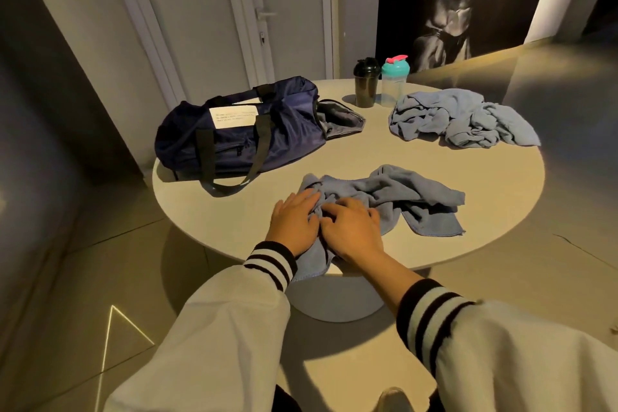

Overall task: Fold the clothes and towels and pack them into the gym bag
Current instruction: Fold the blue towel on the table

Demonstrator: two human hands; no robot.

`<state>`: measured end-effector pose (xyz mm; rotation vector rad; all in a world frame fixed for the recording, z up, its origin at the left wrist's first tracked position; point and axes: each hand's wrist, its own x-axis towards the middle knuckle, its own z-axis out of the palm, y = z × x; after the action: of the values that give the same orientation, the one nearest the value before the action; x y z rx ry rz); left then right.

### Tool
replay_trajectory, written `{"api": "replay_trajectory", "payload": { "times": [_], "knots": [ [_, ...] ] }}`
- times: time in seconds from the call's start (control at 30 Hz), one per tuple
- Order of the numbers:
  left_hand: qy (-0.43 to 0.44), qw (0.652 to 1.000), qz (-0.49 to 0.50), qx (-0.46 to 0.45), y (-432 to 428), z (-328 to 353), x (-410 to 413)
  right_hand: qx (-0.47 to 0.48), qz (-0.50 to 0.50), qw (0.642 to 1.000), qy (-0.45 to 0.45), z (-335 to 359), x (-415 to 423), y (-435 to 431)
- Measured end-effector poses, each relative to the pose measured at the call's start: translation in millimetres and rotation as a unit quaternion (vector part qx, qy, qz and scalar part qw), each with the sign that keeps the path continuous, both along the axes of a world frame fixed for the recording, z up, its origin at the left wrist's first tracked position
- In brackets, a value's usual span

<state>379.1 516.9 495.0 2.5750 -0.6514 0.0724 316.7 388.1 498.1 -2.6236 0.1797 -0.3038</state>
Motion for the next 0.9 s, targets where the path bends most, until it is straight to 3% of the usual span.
{"api": "replay_trajectory", "payload": {
  "times": [0.07, 0.13, 0.23, 0.3, 0.37, 0.53, 0.7, 0.8, 0.9],
  "knots": [
    [0.03, 0.99, -0.04, -0.132, 0, 2, -3, 0.005, 0.003, 1.0, -0.023, -2, -1, -1],
    [0.023, 0.981, -0.033, -0.191, 2, 6, 0, -0.005, 0.005, 0.999, -0.035, -6, -3, -3],
    [-0.027, 0.985, 0.091, -0.144, 15, 13, 11, -0.028, 0.013, 0.999, -0.023, -8, -4, -1],
    [-0.055, 0.978, 0.195, -0.056, 29, 16, 16, -0.036, 0.009, 0.999, -0.021, -7, -4, 0],
    [-0.078, 0.97, 0.229, 0.024, 37, 14, 18, -0.042, 0.003, 0.999, -0.02, -7, -4, 0],
    [0.019, 0.992, 0.052, 0.117, 25, 2, 10, -0.025, -0.003, 1.0, -0.012, -5, -3, 1],
    [0.043, 0.978, 0.064, 0.195, 28, 1, 1, -0.028, -0.018, 0.999, -0.02, 0, -11, -2],
    [0.004, 0.984, 0.045, 0.175, 32, -3, -3, -0.037, -0.028, 0.999, -0.017, -2, -12, -1],
    [-0.002, 0.996, -0.034, 0.077, 30, -4, -13, -0.03, -0.032, 0.999, -0.022, -5, -11, -1]
  ]
}}
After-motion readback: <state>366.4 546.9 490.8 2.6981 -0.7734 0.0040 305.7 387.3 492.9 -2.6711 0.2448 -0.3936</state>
